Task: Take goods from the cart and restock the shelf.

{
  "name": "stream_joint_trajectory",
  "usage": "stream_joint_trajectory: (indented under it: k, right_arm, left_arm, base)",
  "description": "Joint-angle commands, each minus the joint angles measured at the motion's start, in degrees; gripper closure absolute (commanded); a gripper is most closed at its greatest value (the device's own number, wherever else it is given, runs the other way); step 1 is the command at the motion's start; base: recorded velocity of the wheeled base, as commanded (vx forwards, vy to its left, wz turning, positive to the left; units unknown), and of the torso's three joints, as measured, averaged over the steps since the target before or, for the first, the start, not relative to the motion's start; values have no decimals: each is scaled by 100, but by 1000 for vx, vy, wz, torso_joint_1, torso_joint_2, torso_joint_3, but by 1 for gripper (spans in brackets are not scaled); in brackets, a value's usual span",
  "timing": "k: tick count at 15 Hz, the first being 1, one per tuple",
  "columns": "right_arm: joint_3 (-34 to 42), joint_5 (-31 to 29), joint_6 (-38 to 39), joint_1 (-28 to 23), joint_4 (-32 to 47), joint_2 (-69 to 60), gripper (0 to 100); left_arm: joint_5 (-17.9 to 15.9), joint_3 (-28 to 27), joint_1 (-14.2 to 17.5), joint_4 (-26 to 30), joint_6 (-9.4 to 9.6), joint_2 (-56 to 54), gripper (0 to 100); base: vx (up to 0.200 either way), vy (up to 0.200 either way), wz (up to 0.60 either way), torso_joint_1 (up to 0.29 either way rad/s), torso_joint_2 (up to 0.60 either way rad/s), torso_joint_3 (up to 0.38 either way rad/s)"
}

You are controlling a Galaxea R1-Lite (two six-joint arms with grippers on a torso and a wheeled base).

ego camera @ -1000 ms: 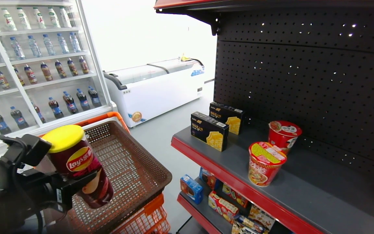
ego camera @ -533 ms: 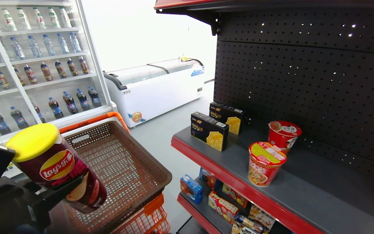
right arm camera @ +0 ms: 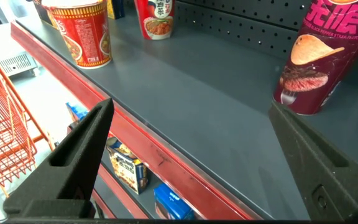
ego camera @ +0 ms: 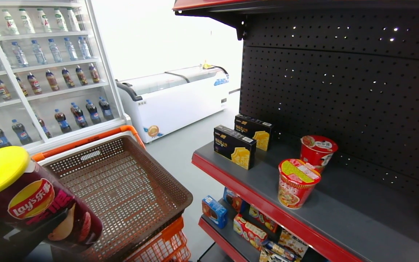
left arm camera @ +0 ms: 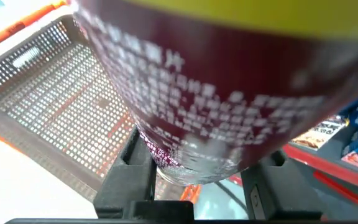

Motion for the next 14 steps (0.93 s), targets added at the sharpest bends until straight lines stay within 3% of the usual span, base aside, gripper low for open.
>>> stream_joint_trajectory:
  k: [1, 6, 9, 14]
  right_arm:
    - [1, 2, -4, 2, 1, 2, 0]
    - [1, 11, -4, 2, 1, 2, 0]
    - [1, 11, -13, 2, 1, 2, 0]
    - [1, 11, -4, 2, 1, 2, 0]
  left_arm:
    - [1, 5, -21, -16, 14, -113, 100]
    - [-34, -13, -47, -16, 76, -121, 100]
    - [-61, 14, -47, -7, 76, -113, 100]
    - [-263, -39, -82, -7, 49, -86, 100]
  base:
    - [0, 0, 0, 0, 0, 0]
    - [0, 0, 0, 0, 0, 0]
    - [0, 0, -600, 4, 2, 2]
    - [0, 0, 0, 0, 0, 0]
